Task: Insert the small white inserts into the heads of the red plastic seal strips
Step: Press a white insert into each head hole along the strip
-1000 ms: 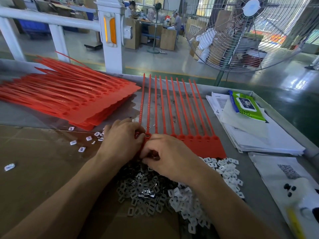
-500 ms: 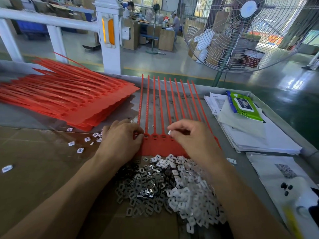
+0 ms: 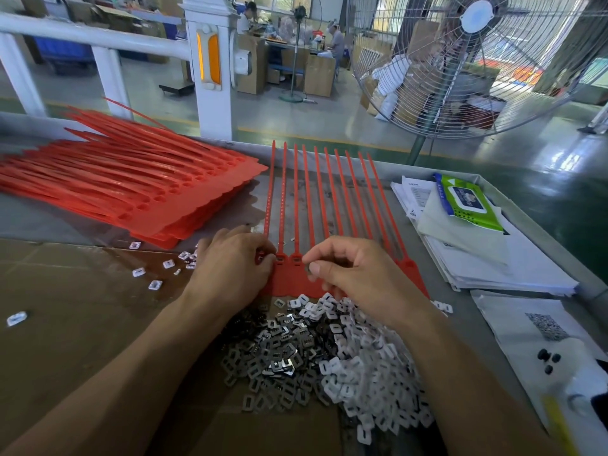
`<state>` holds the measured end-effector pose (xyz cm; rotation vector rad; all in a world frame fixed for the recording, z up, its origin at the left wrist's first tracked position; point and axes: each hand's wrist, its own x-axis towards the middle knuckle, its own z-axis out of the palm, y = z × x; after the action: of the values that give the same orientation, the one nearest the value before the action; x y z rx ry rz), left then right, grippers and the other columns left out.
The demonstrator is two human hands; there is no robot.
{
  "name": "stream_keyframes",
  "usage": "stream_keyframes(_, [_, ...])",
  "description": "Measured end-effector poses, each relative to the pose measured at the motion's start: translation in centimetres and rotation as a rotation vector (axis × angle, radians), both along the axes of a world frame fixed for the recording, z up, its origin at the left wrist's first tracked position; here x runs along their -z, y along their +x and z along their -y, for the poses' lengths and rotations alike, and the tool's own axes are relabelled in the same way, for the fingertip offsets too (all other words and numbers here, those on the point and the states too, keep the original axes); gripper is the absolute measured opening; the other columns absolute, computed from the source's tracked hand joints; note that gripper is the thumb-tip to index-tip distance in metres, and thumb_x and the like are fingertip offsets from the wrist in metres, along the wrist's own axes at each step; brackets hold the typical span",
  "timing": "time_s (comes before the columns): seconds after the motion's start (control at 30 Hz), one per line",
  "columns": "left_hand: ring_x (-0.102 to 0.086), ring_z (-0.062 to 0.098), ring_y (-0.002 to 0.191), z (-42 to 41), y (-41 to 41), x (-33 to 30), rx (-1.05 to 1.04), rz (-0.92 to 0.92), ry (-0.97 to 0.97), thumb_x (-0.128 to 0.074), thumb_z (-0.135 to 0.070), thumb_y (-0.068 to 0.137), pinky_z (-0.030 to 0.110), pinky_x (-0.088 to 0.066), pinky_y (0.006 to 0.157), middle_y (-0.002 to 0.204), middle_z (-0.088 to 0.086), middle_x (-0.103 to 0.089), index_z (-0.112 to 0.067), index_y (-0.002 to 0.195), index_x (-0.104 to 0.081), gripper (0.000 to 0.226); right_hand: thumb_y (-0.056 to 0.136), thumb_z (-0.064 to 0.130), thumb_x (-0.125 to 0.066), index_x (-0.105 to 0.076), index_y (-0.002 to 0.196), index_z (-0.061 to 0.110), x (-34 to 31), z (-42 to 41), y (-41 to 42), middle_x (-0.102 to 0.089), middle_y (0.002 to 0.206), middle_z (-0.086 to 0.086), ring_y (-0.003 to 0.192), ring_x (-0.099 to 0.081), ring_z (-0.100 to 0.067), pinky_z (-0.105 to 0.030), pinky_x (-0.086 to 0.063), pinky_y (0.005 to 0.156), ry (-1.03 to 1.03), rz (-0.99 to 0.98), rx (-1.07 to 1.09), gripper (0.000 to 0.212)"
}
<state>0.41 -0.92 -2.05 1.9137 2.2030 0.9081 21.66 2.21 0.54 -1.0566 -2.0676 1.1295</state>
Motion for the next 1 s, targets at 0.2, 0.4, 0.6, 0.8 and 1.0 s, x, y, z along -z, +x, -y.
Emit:
stream_keyframes(0.2, [-0.05, 0.018, 0.114, 0.0, 0.0, 0.1, 0.001, -0.007, -0.001, -0.062, -0.039, 0.093, 0.045, -0.03, 0.102, 0.106, -0.014, -0.06, -0.037, 0.104, -0.072, 0.015, 0.1, 0.022, -0.067, -0.073, 0.097, 0.035, 0.1, 0.3, -0.2, -0.075, 0.088, 0.017, 0.074, -0.069, -0.002, -0.011, -0.051, 0.066, 0.08, 0.053, 0.007, 0.015])
stream_keyframes(0.4, [-0.049, 0.016, 0.114, 0.0, 0.0, 0.1, 0.006, -0.003, -0.009, -0.062, -0.04, 0.094, 0.044, -0.03, 0.103, 0.107, -0.015, -0.059, -0.037, 0.105, -0.072, 0.015, 0.099, 0.026, -0.069, -0.075, 0.091, 0.039, 0.1, 0.1, 0.0, -0.07, 0.086, 0.024, 0.078, -0.066, 0.005, -0.012, -0.047, 0.07, 0.108, 0.077, 0.063, 0.016])
stream_keyframes(0.6, [-0.048, 0.016, 0.116, 0.1, -0.1, -0.1, 0.007, -0.003, -0.021, -0.061, -0.039, 0.095, 0.044, -0.029, 0.104, 0.109, -0.015, -0.06, -0.037, 0.106, -0.072, 0.016, 0.098, 0.028, -0.069, -0.075, 0.091, 0.038, 0.0, -0.5, 1.0, -0.067, 0.077, 0.028, 0.071, -0.062, 0.011, -0.009, -0.046, 0.063, 0.09, 0.055, 0.15, 0.014])
stream_keyframes(0.8, [-0.048, 0.017, 0.115, 0.0, 0.0, -0.1, 0.011, 0.005, -0.028, -0.061, -0.039, 0.095, 0.045, -0.029, 0.104, 0.108, -0.014, -0.059, -0.037, 0.105, -0.072, 0.015, 0.099, 0.025, -0.069, -0.075, 0.095, 0.036, 0.3, -0.6, 1.1, -0.067, 0.084, 0.032, 0.077, -0.063, 0.012, -0.002, -0.044, 0.065, 0.099, 0.115, 0.136, 0.013])
stream_keyframes(1.0, [-0.05, 0.017, 0.114, 0.0, 0.0, 0.0, 0.003, 0.0, -0.014, -0.062, -0.039, 0.093, 0.046, -0.032, 0.102, 0.105, -0.014, -0.06, -0.038, 0.103, -0.072, 0.014, 0.098, 0.025, -0.069, -0.073, 0.091, 0.037, 0.3, -0.9, 1.4, -0.071, 0.089, 0.026, 0.075, -0.064, 0.012, -0.012, -0.043, 0.07, 0.093, 0.136, 0.158, 0.014])
